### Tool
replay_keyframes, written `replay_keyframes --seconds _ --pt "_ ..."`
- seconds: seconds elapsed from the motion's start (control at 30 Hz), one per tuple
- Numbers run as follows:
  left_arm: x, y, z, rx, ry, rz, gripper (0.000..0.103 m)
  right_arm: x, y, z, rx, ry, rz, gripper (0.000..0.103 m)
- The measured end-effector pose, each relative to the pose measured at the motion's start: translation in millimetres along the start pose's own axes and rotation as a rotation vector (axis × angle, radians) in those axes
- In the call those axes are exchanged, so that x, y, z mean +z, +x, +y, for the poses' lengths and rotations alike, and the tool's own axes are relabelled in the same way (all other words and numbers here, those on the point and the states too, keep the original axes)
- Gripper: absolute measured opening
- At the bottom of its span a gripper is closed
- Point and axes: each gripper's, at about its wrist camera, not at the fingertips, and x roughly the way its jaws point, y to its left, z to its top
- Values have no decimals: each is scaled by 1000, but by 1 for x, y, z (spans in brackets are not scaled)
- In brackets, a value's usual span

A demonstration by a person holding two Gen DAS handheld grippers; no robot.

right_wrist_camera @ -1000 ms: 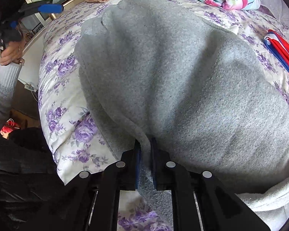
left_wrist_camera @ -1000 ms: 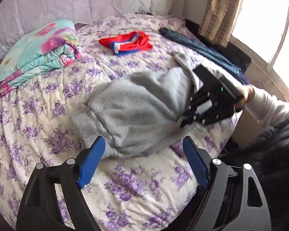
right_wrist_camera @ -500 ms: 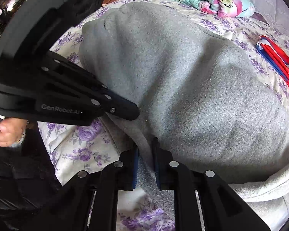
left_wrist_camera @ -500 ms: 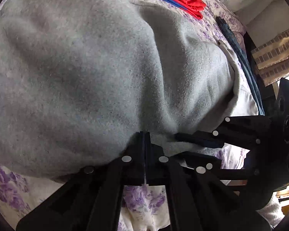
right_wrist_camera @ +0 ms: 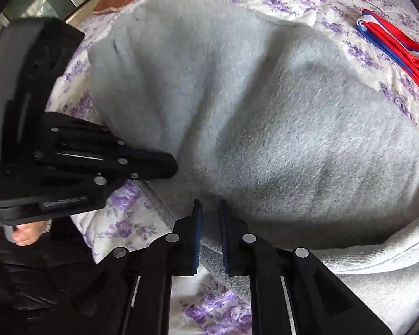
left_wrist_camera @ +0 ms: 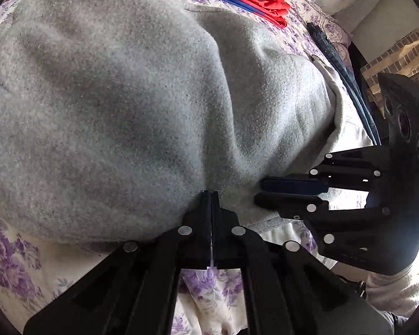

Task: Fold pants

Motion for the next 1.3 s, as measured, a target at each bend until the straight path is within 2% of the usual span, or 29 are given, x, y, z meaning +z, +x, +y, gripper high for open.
replay_keyframes --seconds 0.1,0.17,0.23,0.27,0.3,0.33,0.4,0.47,0.57,0.7,0.77,0.87,0.9,0.97,1.0,1.03,1.1,1.17,1.23,1.3 --pt "0 -1 1 -7 -2 6 1 7 -1 -2 10 34 29 12" --pt "0 -1 2 -4 2 9 1 14 -9 -15 74 89 66 13" --pt "0 -1 0 3 10 9 1 27 -32 -40 82 150 42 17" --pt "0 -1 0 7 13 9 1 36 -48 -59 38 188 10 25" --pt "0 -1 -1 10 14 9 1 45 -62 -83 -26 239 -11 51" --pt "1 -1 -2 14 14 11 1 55 -75 -112 -108 304 -29 66" --pt "3 0 -5 30 18 15 1 71 -92 -175 -290 426 -5 66" --pt "4 1 -10 50 26 14 1 74 -95 -240 -422 564 88 66" --pt "4 2 -14 74 38 10 1 66 -87 -312 -472 744 218 66" --pt "4 2 -13 66 38 13 1 60 -69 -342 -465 847 295 66" --pt "5 2 -12 61 40 20 1 61 -54 -345 -491 847 352 66" --pt "5 3 -14 70 48 23 1 60 -37 -337 -564 791 419 73" --pt "5 3 -14 73 51 22 1 60 -36 -332 -587 765 413 72" --pt "5 2 -15 75 52 19 1 57 -43 -316 -622 711 390 43" --pt "5 2 -14 74 51 18 1 53 -51 -309 -613 708 370 22" --pt "5 2 -14 72 50 18 1 46 -61 -303 -571 728 328 11" --pt "6 2 -13 68 47 22 1 39 -89 -288 -579 703 232 11" --pt "7 3 -13 64 45 29 1 23 -123 -272 -548 711 113 11" --pt "9 3 -11 57 41 36 1 -3 -162 -253 -511 725 -21 10" --pt "10 3 -11 55 45 43 1 -32 -199 -253 -468 755 -157 10"
